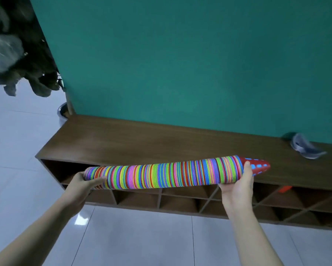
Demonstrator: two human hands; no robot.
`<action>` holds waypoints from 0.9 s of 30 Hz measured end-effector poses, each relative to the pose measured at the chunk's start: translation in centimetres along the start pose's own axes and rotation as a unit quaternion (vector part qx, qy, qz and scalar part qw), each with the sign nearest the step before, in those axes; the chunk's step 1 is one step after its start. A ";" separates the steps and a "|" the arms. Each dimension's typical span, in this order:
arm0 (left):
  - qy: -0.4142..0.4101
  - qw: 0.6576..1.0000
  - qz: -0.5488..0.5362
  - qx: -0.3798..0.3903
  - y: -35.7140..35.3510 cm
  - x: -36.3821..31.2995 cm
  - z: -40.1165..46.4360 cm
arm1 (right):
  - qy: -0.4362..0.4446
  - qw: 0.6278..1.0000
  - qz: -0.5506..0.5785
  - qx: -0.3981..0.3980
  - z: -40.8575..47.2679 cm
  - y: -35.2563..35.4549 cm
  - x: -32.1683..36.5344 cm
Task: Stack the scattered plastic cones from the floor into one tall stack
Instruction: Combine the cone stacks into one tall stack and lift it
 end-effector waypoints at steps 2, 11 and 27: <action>-0.010 1.000 0.011 0.013 1.7 -3.3 0.1 | -0.007 1.000 0.005 -0.010 -2.1 -1.8 2.0; -0.039 0.999 0.001 0.009 6.1 -15.8 1.5 | -0.016 0.999 0.044 -0.022 -8.1 -8.4 7.7; -0.114 0.984 0.130 -0.050 -1.3 -23.6 13.4 | -0.046 0.995 0.088 0.018 -0.2 -16.8 12.2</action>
Point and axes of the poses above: each hand's wrist, its own z-axis towards the middle knuckle, its own y-axis out of the back of the hand, x = y × z, the point moved 2 cm from there along z, towards the middle knuckle, and after that the axes turned 13 degrees about -x, right-handed, at the moved point
